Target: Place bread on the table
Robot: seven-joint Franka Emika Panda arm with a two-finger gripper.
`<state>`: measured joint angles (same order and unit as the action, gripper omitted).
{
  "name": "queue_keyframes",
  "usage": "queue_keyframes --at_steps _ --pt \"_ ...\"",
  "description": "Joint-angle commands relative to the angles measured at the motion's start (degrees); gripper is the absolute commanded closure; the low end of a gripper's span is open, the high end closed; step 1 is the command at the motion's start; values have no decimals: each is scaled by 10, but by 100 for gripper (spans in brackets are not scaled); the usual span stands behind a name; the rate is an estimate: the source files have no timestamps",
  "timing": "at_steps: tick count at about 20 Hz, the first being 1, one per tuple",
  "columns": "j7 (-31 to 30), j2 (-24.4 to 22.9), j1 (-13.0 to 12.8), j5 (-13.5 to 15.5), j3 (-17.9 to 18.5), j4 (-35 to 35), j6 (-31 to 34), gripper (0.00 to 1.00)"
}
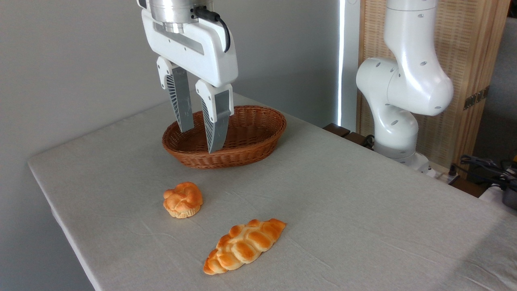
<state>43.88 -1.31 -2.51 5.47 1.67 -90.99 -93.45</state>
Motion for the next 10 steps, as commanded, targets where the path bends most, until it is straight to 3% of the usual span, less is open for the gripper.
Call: queue_keyframes --at_steps 1,8,10 --pt "-27 14 15 5 -32 10 13 0" --pt "-34 15 15 0 -34 9 15 0" --pt "-34 15 15 -20 -34 12 17 0"
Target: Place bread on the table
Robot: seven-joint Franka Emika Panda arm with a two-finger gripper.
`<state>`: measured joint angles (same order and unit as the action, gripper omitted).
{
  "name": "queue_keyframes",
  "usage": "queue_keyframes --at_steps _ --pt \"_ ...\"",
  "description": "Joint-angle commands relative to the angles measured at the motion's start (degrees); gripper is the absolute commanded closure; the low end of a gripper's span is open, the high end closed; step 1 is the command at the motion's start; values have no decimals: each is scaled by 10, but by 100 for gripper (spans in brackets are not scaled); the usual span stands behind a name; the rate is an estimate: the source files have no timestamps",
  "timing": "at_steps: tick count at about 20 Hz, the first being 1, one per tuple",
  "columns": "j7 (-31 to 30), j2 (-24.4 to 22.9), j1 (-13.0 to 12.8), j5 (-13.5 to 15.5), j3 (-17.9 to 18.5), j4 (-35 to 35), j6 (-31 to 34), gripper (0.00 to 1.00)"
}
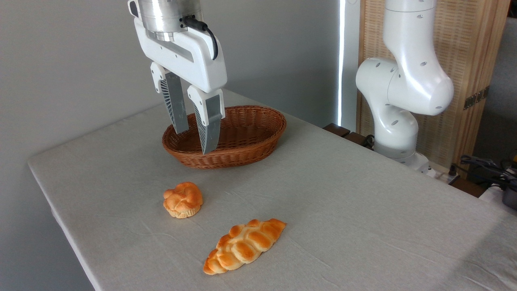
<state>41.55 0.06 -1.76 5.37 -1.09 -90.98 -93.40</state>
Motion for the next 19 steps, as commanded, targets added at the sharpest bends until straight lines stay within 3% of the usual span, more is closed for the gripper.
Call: queue_keyframes --at_steps 1,7,19 --pt "-11 1 9 -26 -7 12 20 0" --pt "-7 1 9 -48 -7 13 32 0" --pt "-4 0 8 -47 -3 13 33 0"
